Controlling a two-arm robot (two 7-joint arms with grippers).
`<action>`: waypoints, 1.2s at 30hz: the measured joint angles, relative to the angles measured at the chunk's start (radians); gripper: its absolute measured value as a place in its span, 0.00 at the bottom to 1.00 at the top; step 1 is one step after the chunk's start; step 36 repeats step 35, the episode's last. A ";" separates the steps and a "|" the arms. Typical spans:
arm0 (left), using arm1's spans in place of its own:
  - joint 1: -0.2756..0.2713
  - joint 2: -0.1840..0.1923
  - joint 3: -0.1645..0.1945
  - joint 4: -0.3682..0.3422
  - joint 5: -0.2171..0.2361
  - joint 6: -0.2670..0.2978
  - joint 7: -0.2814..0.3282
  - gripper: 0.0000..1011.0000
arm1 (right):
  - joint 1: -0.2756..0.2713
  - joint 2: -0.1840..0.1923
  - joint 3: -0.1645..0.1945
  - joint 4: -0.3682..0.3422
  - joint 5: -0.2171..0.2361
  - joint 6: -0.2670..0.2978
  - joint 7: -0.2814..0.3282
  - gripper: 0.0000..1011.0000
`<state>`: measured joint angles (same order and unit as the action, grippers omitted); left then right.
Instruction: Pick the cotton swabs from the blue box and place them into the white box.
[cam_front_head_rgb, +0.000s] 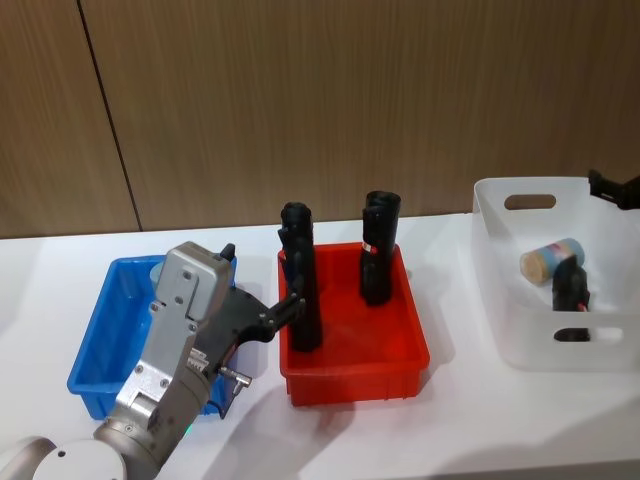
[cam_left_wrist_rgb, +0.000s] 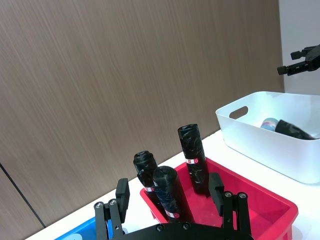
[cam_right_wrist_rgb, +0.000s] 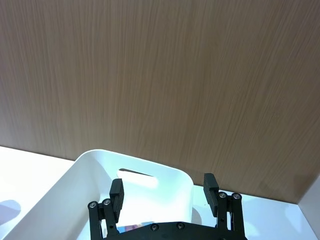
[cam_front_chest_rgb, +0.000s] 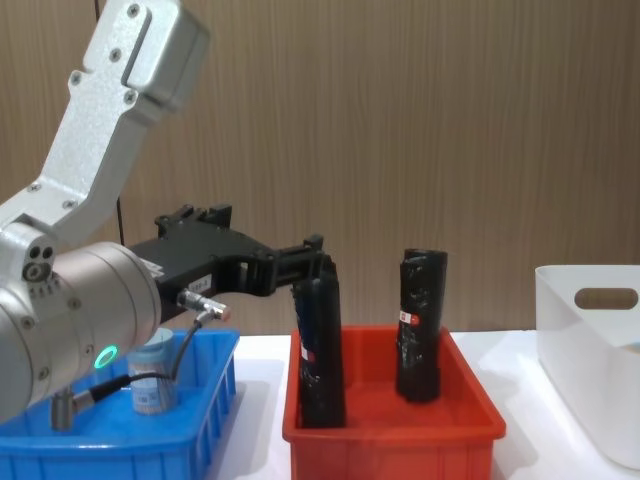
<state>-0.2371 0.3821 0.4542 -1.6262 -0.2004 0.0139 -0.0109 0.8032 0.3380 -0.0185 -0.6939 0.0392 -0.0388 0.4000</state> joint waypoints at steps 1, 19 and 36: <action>0.000 0.000 0.000 0.000 0.000 0.000 0.000 0.99 | 0.000 0.000 0.000 0.000 0.000 0.000 0.000 0.99; 0.000 0.000 0.000 0.000 0.000 0.000 0.000 0.99 | -0.004 0.002 0.002 -0.004 0.002 0.001 -0.001 0.99; 0.000 0.000 0.000 0.000 0.000 0.000 0.000 0.99 | -0.006 0.002 0.002 -0.005 0.003 0.001 -0.001 0.99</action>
